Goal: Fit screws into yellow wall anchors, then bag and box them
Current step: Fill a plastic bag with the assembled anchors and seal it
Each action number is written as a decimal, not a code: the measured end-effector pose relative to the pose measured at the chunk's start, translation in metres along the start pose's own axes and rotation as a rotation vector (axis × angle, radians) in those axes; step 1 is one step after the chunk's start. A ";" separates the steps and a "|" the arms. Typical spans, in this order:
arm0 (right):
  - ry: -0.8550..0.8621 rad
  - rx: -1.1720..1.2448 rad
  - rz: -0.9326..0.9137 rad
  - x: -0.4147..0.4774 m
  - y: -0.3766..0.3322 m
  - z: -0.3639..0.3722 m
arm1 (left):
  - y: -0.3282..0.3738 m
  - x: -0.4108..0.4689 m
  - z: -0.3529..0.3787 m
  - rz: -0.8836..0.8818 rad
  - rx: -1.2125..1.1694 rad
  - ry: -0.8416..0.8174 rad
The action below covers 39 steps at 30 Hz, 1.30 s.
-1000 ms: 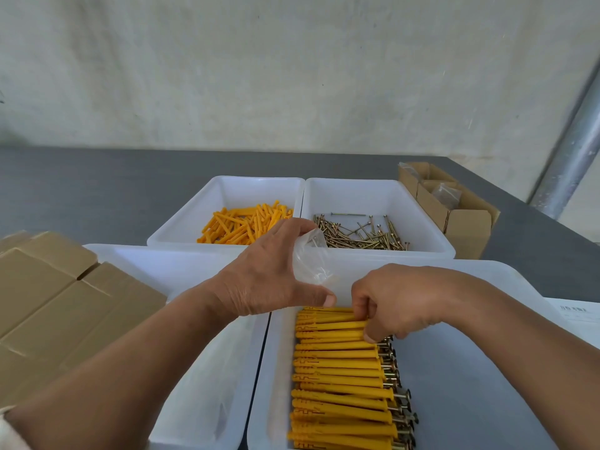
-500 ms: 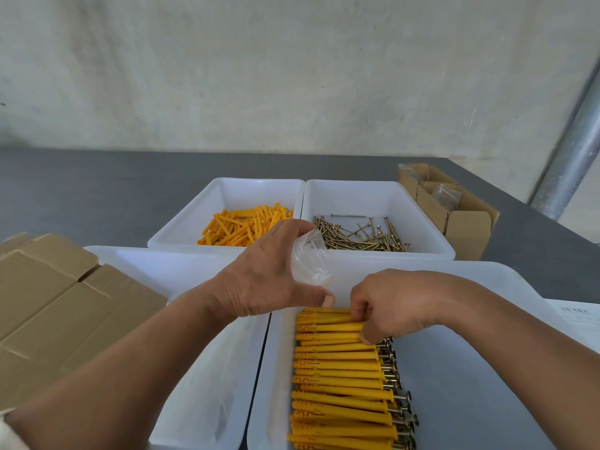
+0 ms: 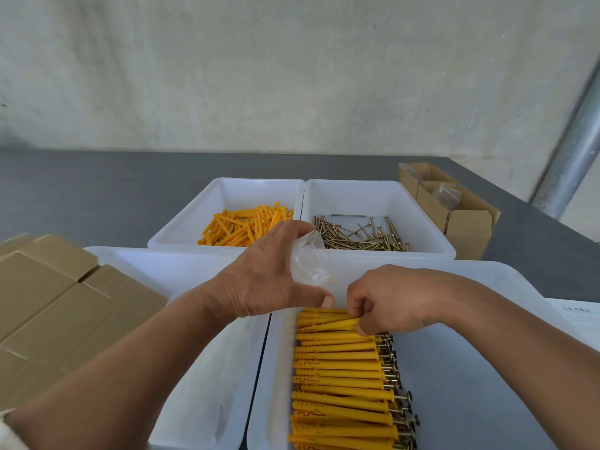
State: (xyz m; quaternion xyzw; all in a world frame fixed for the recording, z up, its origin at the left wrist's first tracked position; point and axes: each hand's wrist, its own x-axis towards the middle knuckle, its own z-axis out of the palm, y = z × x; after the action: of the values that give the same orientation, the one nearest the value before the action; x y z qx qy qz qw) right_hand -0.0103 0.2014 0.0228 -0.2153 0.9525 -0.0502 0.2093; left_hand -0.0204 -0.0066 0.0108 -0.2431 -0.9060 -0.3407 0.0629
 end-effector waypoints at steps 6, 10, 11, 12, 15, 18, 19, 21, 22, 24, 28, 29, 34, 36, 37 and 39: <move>0.022 0.002 -0.022 0.001 0.000 0.000 | 0.000 0.000 0.000 0.000 0.002 -0.004; 0.075 0.074 -0.024 -0.002 0.001 -0.005 | 0.000 0.000 0.000 -0.001 0.002 -0.008; 0.091 0.140 -0.019 -0.003 0.001 -0.007 | 0.001 0.000 0.000 -0.001 -0.002 -0.010; 0.106 0.202 -0.015 -0.004 0.001 -0.009 | 0.001 0.000 0.000 -0.003 -0.005 -0.011; 0.195 0.314 -0.012 -0.006 0.002 -0.014 | 0.002 0.000 -0.001 -0.009 -0.015 -0.012; 0.342 0.424 0.009 -0.009 0.005 -0.020 | 0.002 -0.001 -0.002 -0.011 -0.028 -0.011; 0.402 0.461 0.023 -0.010 0.006 -0.023 | 0.002 -0.001 -0.003 -0.012 -0.033 -0.006; 0.522 0.547 0.050 -0.013 0.009 -0.028 | 0.001 0.000 -0.004 -0.019 -0.053 0.008; 0.577 0.589 0.059 -0.015 0.011 -0.030 | 0.001 0.000 -0.005 -0.023 -0.068 0.018; 0.681 0.645 0.079 -0.017 0.014 -0.033 | 0.002 0.001 -0.008 -0.030 -0.093 0.042; 0.884 0.727 0.054 -0.021 0.014 -0.038 | 0.002 0.000 -0.011 -0.043 -0.109 0.072; 0.913 0.761 0.033 -0.022 0.014 -0.039 | 0.002 0.000 -0.011 -0.044 -0.108 0.077; 0.795 0.820 -0.100 -0.021 0.008 -0.034 | 0.004 -0.001 -0.011 -0.020 -0.095 0.068; 0.723 0.806 -0.122 -0.018 0.002 -0.030 | 0.005 -0.002 -0.009 0.001 -0.083 0.056; 0.700 0.797 -0.124 -0.016 -0.001 -0.028 | 0.006 -0.002 -0.008 0.009 -0.082 0.049; 0.671 0.753 -0.119 -0.012 -0.007 -0.023 | 0.009 -0.002 -0.005 0.024 -0.084 0.034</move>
State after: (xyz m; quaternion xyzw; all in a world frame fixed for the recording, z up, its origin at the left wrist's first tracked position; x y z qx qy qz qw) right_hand -0.0075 0.2009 0.0496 -0.1508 0.8691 -0.4685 -0.0483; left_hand -0.0142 -0.0052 0.0194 -0.2506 -0.8867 -0.3818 0.0723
